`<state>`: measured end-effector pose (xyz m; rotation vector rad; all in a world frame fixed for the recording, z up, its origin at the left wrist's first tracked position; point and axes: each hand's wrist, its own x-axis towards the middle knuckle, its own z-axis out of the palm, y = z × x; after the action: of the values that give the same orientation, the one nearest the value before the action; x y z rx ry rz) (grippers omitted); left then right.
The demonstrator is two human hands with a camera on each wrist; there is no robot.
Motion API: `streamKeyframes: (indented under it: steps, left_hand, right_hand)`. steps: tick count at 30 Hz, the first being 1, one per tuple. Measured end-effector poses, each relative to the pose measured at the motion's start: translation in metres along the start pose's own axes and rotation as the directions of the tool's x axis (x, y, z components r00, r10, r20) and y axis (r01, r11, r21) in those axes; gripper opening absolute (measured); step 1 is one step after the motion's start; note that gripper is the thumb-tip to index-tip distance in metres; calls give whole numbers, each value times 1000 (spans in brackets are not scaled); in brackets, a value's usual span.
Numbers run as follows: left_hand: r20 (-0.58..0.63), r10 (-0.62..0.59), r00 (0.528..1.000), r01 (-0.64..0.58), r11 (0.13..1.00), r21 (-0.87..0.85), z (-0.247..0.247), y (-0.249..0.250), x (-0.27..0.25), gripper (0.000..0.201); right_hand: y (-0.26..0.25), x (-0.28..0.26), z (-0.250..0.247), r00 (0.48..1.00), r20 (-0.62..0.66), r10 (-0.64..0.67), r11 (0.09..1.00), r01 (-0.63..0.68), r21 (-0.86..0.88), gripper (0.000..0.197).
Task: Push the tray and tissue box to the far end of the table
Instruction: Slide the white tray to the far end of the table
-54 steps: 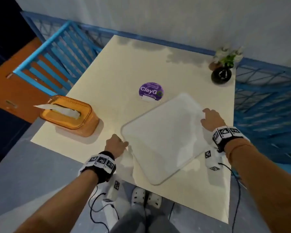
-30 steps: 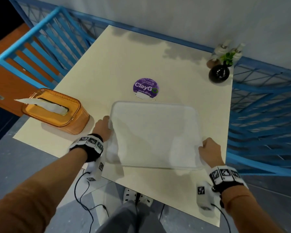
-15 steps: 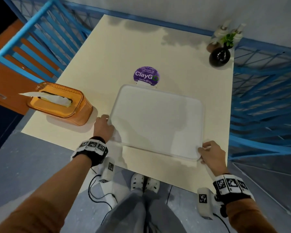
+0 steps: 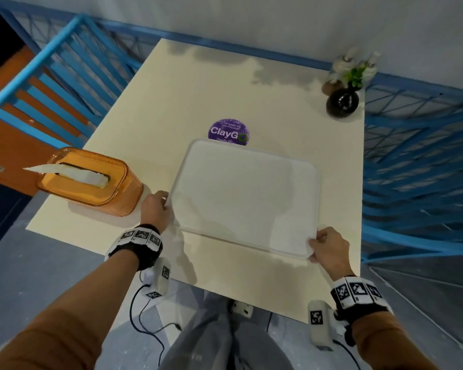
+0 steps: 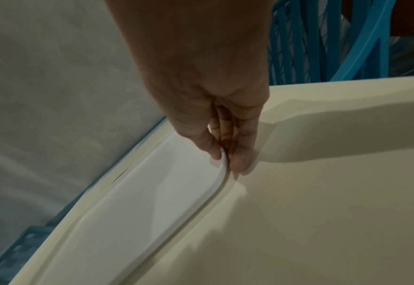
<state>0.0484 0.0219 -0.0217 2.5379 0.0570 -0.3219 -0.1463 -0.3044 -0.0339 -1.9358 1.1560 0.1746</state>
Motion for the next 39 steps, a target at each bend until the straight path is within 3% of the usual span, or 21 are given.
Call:
streamKeyframes:
  steps: [5, 13, 24, 39]
  left_hand:
    - [36, 27, 999, -28, 1000, 13, -5, 23, 42, 32]
    - [89, 44, 995, -46, 999, 23, 2, 58, 151, 30]
    - [130, 133, 983, -146, 985, 90, 18, 121, 292, 33]
    - [115, 185, 976, -197, 976, 98, 32, 178, 378, 30]
  right_hand:
    - [-28, 30, 0, 1000, -6, -1, 1000, 1, 12, 12]
    - [-89, 108, 3, 998, -44, 33, 999, -33, -2, 23]
    - [-165, 221, 1, 987, -160, -23, 996, 8, -89, 17]
    - [-224, 310, -5, 963, -268, -21, 984, -28, -179, 23]
